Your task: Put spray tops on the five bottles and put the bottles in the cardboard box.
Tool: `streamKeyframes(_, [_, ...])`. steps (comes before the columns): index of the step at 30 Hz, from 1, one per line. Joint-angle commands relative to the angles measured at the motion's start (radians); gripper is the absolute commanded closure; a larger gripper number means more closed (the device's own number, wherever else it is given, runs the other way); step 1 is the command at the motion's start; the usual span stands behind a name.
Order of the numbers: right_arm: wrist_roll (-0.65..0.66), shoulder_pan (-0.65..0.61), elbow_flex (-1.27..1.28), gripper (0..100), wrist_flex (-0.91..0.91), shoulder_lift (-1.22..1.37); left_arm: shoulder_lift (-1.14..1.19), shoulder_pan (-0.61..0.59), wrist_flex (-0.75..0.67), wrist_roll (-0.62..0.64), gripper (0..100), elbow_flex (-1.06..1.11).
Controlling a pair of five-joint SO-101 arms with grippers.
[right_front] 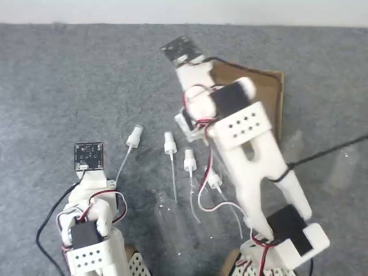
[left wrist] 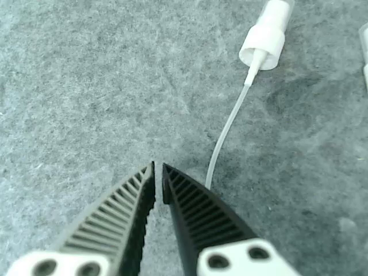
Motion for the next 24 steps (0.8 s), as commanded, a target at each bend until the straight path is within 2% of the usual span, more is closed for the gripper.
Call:
streamKeyframes(1, [-0.021, -0.064, 0.061, 98.8, -0.142, 0.033, -0.015, -0.006, 0.005, -0.005, 99, -0.005])
streamKeyframes(3, [-0.060, -0.071, 0.092, 98.8, -0.211, 0.068, -0.015, -0.006, 0.005, -0.005, 99, -0.005])
streamKeyframes(7, [-0.296, -0.073, 0.160, 98.6, -0.406, 0.140, -0.015, -0.006, 0.005, -0.005, 99, -0.005])
streamKeyframes(10, [-0.416, -0.082, 0.184, 98.5, -0.518, 0.197, -0.015, -0.006, 0.005, -0.005, 99, -0.005])
streamKeyframes(24, [-0.546, -0.166, 0.186, 98.5, -0.688, 0.381, -0.015, -0.006, 0.005, -0.005, 99, -0.005])
